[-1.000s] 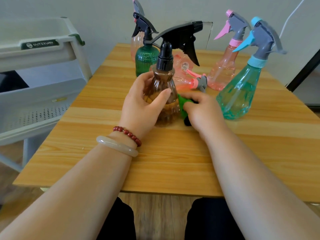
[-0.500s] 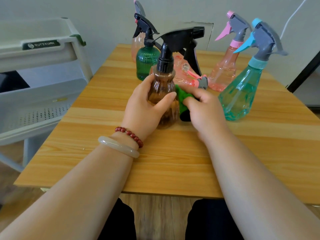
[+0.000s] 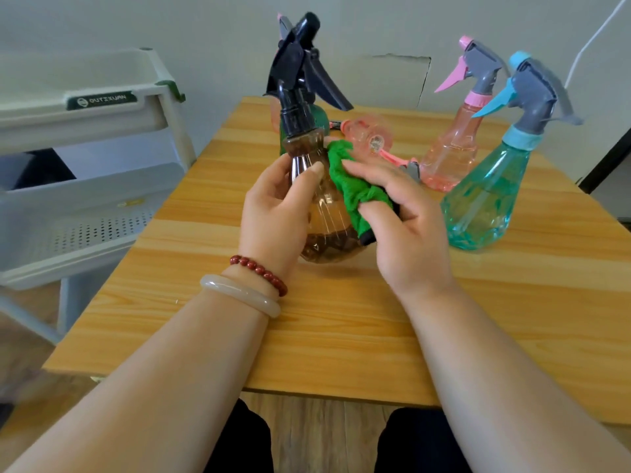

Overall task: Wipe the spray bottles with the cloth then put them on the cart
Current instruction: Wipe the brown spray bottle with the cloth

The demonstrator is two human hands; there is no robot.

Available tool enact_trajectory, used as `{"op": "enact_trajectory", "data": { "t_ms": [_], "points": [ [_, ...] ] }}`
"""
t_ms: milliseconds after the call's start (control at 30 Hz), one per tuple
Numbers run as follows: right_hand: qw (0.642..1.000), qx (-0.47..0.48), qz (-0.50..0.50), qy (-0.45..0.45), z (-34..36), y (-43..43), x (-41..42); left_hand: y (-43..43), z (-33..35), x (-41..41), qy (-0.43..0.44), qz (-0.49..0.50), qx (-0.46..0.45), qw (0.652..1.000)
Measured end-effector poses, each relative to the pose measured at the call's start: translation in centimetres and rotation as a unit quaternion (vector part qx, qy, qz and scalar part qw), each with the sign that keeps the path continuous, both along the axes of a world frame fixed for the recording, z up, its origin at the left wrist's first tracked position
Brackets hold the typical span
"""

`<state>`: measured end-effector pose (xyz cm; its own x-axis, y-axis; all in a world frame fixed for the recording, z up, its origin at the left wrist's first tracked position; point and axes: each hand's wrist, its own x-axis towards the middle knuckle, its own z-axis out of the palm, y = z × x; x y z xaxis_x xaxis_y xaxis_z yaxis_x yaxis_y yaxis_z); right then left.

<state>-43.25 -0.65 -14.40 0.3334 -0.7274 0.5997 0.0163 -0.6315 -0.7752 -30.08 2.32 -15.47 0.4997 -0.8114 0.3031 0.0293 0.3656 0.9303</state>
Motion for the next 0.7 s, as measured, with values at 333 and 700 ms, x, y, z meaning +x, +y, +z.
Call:
{"op": "enact_trajectory", "data": {
  "t_ms": [333,700],
  "points": [
    [0.973,0.222,0.04,-0.047,-0.5,-1.4,0.3,-0.1,0.4,0.0,0.082,-0.005,0.02,0.996],
    [0.94,0.303,-0.04,-0.149,-1.1,-2.5,1.0,0.0,-0.1,-0.5,-0.09,0.015,0.029,0.995]
  ]
}}
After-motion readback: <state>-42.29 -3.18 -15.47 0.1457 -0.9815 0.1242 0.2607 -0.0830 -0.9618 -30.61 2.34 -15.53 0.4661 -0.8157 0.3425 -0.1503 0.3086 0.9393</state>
